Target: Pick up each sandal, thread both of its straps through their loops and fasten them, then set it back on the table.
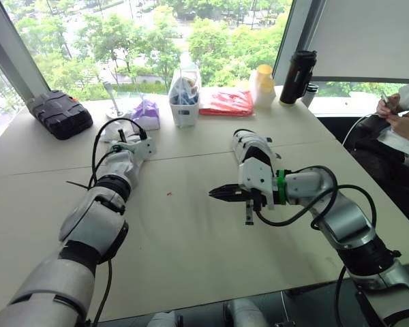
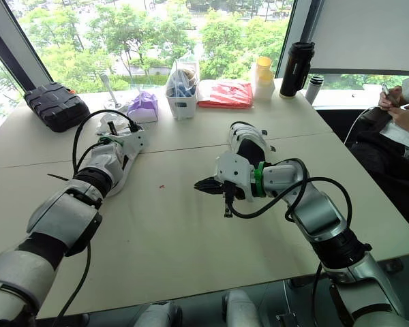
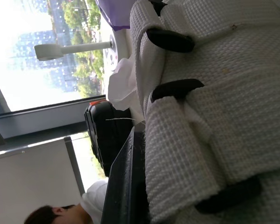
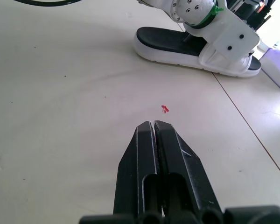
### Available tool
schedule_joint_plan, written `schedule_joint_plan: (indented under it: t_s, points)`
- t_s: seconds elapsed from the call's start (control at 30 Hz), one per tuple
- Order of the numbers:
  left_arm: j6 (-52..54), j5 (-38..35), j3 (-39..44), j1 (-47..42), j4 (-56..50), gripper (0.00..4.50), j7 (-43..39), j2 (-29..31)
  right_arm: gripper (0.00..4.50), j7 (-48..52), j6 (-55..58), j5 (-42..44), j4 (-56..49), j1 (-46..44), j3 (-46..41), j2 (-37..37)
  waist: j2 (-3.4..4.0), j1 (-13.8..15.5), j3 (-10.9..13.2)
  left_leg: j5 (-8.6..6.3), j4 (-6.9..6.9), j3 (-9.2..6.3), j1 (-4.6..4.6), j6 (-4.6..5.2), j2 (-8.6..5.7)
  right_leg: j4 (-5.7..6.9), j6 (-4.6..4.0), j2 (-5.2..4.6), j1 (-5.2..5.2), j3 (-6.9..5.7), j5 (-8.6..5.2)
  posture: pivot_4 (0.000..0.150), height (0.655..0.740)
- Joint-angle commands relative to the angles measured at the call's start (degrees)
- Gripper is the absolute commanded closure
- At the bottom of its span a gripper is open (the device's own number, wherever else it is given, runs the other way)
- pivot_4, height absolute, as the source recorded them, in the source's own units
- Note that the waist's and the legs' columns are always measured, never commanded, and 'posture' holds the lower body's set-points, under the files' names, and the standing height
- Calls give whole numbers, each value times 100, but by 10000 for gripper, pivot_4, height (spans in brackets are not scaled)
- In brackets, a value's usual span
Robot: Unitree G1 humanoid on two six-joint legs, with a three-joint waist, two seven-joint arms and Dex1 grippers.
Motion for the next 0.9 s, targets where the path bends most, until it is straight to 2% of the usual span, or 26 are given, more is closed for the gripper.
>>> schedule_joint_plan:
  t_s: [0.03, 0.13, 0.2, 0.3, 0.43, 0.73, 0.8, 0.9]
  points:
    - [170, -14, -1, 95, 25, 22983, -74, 83, 45000, 0, -134, -23, -33, -90, -1, 62, 0, 8, 0, 0, 0, -1, -1, 0, 0, 0, 0, 0, 0, 0, 0, 1500, 7400]
    - [217, -125, 101, 116, -35, 7881, 14, 83, 45000, 28, -182, -57, 17, -120, 18, 78, 1, 20, -2, 0, 1, -1, -1, -1, -4, 0, 0, -6, 2, 0, 0, 1500, 7400]
    - [258, -321, 292, 129, -117, 921, 29, 75, 45000, 45, -206, -68, 48, -139, 26, 92, 2, 20, -3, 0, 1, -1, 0, -1, -5, 0, 0, -8, 3, 0, 0, 1500, 7400]
    - [353, -615, 608, 165, -336, 921, -163, 59, 45000, 68, -238, -71, 69, -149, 30, 97, 4, 20, -3, 0, 1, -1, 2, -1, -5, 0, 0, -9, 3, -1, 0, 1500, 7400]
    - [1008, -1301, 1202, 459, -1303, 921, -1111, 79, 45000, 125, -303, -67, 112, -165, 28, 91, 9, 29, -7, 0, 1, -1, 0, -1, -7, 0, 0, -12, 4, -1, 0, 1500, 7400]
    - [3447, -2462, 2266, 2937, -6713, 921, -3063, 883, 45000, 241, -481, -54, 263, -233, 33, 130, 24, 58, -16, 1, 4, -3, 1, -4, -9, 1, 1, -25, 8, 3, 0, 1500, 7400]
    - [3682, -2821, 2650, 3383, -7662, 921, -3319, 1001, 45000, 269, -516, -49, 327, -272, 26, 144, 24, 39, -15, 1, 5, -3, 1, -3, -8, 0, 1, -26, 8, 4, 0, 1500, 7400]
    - [3896, -3424, 3495, 3793, -8792, 921, -3357, 826, 45000, 314, -590, -37, 504, -364, -49, 130, 18, 96, -11, 1, 5, -7, -1, -4, -3, -1, 0, -32, 8, -1, 0, 1500, 7400]
